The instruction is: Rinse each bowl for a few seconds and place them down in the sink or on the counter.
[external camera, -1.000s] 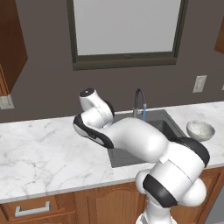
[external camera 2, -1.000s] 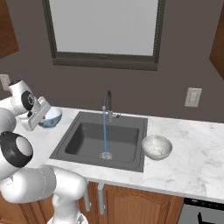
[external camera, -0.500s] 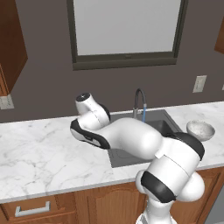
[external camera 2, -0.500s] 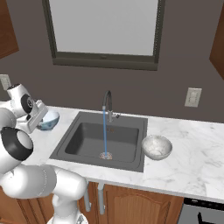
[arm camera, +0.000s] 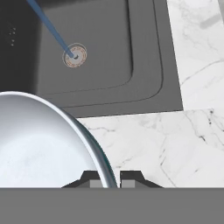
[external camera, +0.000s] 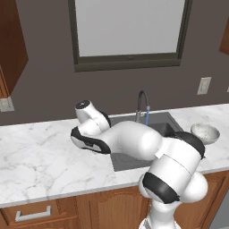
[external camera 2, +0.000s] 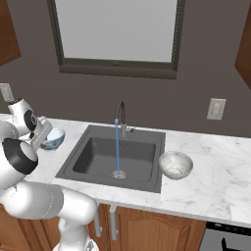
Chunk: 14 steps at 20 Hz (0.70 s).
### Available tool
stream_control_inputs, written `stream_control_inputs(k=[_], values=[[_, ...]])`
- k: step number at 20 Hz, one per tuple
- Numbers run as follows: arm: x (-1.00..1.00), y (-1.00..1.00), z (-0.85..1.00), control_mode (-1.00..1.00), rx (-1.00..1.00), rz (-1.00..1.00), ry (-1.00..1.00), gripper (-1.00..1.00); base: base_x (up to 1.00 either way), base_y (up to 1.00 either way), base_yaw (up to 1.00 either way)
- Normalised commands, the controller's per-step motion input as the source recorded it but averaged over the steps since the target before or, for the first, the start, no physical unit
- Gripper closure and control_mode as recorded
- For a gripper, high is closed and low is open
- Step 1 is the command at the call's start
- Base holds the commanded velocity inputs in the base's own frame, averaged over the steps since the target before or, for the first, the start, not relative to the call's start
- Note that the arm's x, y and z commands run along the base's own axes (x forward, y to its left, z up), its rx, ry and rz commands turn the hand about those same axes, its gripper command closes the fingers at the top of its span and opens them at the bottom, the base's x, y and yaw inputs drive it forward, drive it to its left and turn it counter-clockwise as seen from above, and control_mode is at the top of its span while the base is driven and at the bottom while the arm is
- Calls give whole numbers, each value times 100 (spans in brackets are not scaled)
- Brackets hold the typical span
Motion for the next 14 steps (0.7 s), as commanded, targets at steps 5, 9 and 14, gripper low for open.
stream_control_inputs(k=[5, 9, 14], values=[[0, 9, -19, -100, 0, 0, 0, 100, 0, 0, 0], [0, 10, -21, -100, 0, 0, 1, 100, 0, 0, 0], [0, 9, -20, -100, 0, 0, 2, 100, 0, 0, 0]])
